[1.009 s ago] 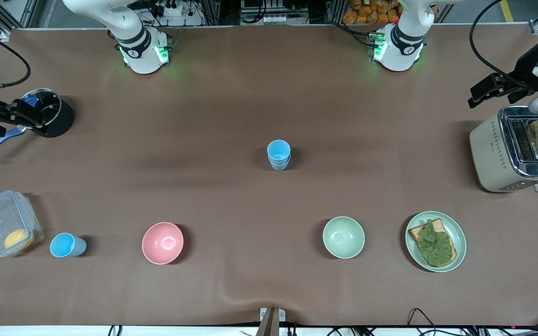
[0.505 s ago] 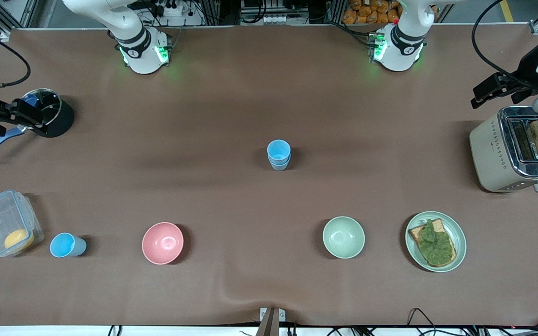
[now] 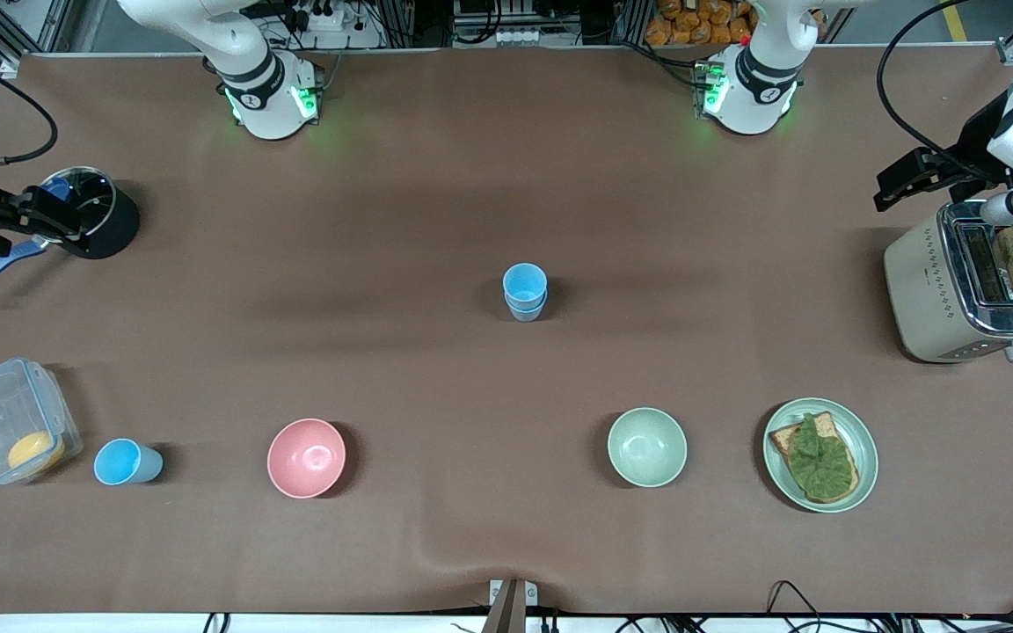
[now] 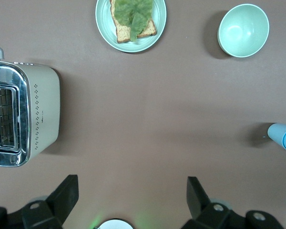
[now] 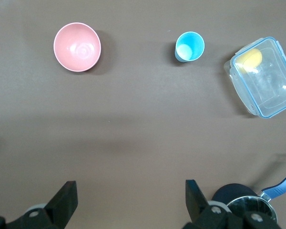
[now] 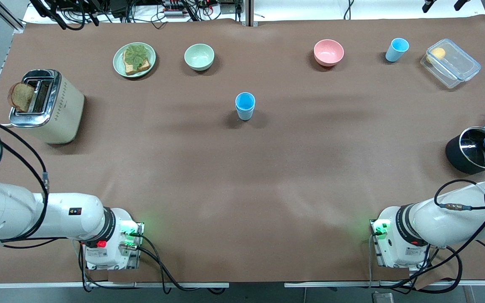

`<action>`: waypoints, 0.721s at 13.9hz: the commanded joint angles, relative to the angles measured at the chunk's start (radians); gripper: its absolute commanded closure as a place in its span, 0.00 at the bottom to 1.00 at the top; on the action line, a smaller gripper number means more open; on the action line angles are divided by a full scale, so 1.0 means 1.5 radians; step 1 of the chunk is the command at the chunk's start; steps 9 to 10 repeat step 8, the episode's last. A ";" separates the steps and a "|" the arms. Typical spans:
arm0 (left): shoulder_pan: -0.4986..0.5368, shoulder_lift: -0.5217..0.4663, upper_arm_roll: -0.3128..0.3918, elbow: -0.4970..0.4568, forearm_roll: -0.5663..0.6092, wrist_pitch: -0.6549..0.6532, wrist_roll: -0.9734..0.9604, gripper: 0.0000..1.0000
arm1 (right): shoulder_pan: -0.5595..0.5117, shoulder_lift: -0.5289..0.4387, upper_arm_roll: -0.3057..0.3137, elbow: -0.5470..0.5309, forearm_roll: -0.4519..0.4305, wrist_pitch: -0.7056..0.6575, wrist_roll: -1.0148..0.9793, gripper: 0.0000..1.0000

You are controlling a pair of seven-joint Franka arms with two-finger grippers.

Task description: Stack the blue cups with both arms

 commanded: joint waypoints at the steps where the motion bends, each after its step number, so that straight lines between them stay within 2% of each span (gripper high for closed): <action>1: 0.004 0.008 -0.004 0.021 0.009 -0.013 0.004 0.00 | 0.000 -0.011 0.002 0.002 -0.002 -0.009 0.007 0.00; 10: 0.005 0.008 -0.004 0.021 0.011 -0.011 0.005 0.00 | 0.001 -0.011 0.003 0.002 -0.002 -0.009 0.007 0.00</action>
